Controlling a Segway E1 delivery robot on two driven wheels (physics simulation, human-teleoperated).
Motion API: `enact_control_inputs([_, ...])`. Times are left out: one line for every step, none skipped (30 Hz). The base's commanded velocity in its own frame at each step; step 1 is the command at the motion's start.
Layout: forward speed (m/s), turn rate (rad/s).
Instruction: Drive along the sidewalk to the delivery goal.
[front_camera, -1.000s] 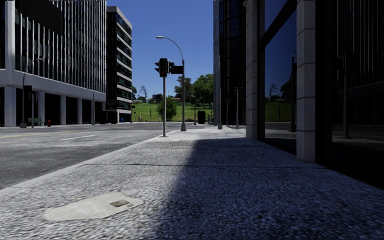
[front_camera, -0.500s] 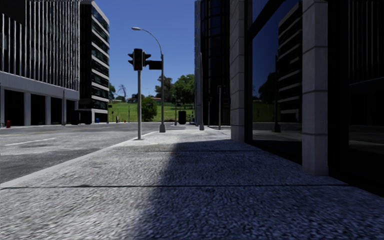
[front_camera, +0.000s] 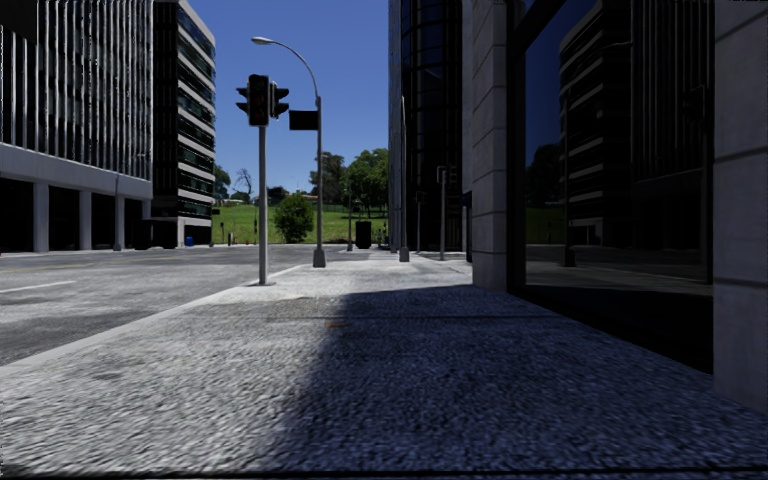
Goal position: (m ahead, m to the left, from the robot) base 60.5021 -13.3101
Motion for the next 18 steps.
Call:
enact_control_inputs([2.0,0.0])
enact_control_inputs([2.0,0.0])
enact_control_inputs([2.0,0.0])
enact_control_inputs([2.0,0.0])
enact_control_inputs([2.0,0.0])
enact_control_inputs([2.0,0.0])
enact_control_inputs([2.0,0.0])
enact_control_inputs([2.0,0.0])
enact_control_inputs([2.0,0.0])
enact_control_inputs([2.0,0.0])
enact_control_inputs([2.0,0.0])
enact_control_inputs([2.0,0.0])
enact_control_inputs([2.0,0.0])
enact_control_inputs([2.0,0.0])
enact_control_inputs([2.0,0.0])
enact_control_inputs([2.0,0.0])
enact_control_inputs([2.0,0.0])
enact_control_inputs([2.0,0.0])
